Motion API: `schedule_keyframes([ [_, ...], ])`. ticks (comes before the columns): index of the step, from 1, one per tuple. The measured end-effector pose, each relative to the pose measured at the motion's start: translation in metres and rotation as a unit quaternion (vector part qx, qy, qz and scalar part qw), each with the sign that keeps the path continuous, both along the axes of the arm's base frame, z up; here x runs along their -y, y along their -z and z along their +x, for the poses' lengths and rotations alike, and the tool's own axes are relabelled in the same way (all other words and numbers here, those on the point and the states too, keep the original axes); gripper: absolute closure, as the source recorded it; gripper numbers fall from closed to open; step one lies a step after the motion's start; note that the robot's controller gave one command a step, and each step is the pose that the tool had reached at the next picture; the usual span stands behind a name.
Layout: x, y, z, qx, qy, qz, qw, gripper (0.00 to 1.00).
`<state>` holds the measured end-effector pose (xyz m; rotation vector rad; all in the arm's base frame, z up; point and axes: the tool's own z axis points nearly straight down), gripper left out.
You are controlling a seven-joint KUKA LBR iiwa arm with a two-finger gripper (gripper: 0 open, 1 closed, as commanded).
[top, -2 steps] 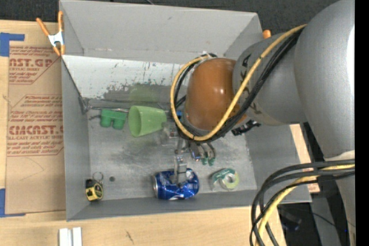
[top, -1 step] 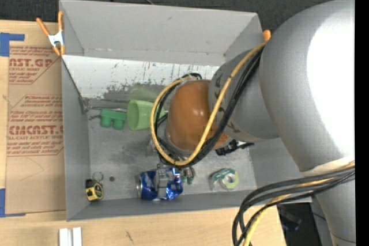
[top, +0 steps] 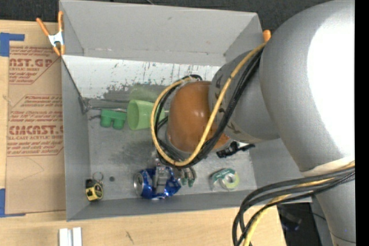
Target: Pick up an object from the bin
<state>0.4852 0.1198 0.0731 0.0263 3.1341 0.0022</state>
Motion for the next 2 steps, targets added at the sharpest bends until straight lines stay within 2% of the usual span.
schedule_keyframes([
  [1,-0.0131,-0.0903,0.0038,0.0004,-0.012,0.001,0.9999,1.00],
  [2,-0.0122,-0.0858,0.0020,-0.0034,-0.012,0.000,0.9999,0.00],
])
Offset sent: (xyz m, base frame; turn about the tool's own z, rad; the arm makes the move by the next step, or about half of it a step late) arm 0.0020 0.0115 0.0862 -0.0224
